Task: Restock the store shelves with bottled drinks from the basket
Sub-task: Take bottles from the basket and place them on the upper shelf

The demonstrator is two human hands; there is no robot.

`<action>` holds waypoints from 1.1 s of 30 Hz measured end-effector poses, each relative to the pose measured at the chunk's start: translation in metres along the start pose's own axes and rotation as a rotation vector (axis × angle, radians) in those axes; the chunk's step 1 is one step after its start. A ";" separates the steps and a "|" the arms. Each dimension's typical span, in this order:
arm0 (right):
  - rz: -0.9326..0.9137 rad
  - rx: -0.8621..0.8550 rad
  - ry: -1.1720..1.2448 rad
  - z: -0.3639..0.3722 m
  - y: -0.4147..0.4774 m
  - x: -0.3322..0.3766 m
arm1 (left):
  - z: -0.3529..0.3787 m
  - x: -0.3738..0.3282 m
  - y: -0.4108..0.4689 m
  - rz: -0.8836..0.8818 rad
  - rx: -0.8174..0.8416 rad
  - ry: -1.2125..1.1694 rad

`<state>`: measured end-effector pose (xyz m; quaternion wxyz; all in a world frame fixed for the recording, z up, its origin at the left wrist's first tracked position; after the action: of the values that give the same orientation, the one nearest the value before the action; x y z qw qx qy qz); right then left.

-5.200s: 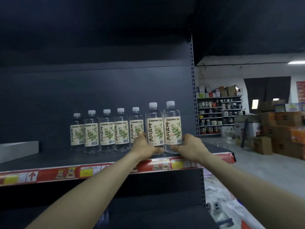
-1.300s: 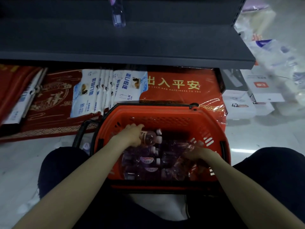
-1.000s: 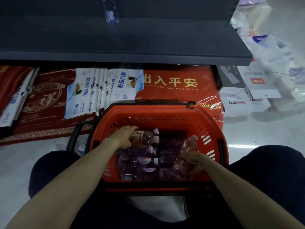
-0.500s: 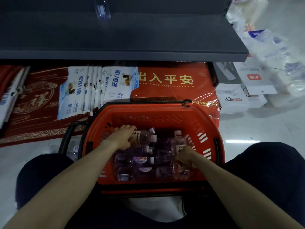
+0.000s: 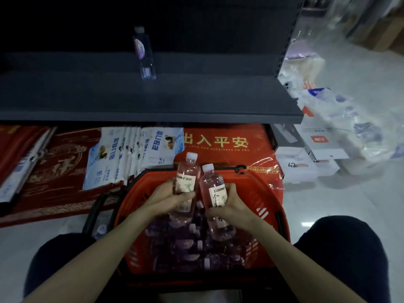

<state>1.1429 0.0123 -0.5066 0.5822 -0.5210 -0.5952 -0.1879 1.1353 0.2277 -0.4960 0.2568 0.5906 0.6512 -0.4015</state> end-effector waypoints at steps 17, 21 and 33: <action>-0.345 -0.084 0.281 -0.042 -0.055 0.163 | -0.082 -0.144 -0.056 0.079 -0.328 -0.300; -0.481 -0.154 0.201 -0.059 -0.076 0.213 | -0.112 -0.180 -0.060 0.121 -0.427 -0.277; -0.789 -0.282 0.136 -0.093 -0.112 0.365 | -0.211 -0.298 -0.091 0.314 -0.626 -0.213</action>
<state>1.1763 0.0381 -0.1163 0.4268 -0.3141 -0.6777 -0.5098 1.1267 0.2364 -0.1195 0.5501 0.5310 0.6134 -0.1979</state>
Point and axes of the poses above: each hand's wrist, its own y-axis towards the middle knuckle, its own z-axis out of the palm, x = y × z, the point moved 7 cm from there along y, towards the middle knuckle, and after that the axes turned 2 degrees about y, right-handed, at the moved point
